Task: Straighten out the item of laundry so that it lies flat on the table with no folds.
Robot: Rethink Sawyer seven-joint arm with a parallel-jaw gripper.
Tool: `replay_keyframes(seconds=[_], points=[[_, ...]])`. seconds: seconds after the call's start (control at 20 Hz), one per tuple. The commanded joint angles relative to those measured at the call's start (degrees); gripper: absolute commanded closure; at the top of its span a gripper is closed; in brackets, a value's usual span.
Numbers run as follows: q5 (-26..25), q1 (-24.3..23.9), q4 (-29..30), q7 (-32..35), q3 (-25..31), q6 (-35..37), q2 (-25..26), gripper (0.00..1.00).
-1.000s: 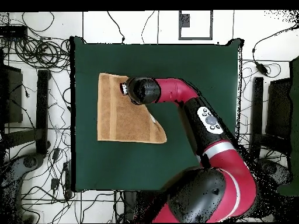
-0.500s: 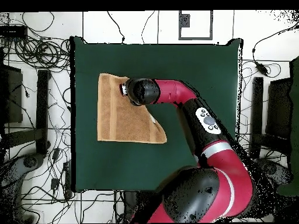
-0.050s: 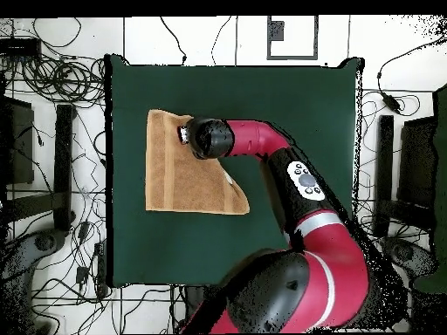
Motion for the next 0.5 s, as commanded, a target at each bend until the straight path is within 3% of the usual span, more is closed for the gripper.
replay_keyframes(seconds=[0.05, 0.5], points=[[0.29, 6.46, 4.07, 17.55, -8.68, -4.19, 2.92, 0.0], [0.6, 3.05, 1.98, 7.6, -5.65, -8.5, 7.2, 0.0]])
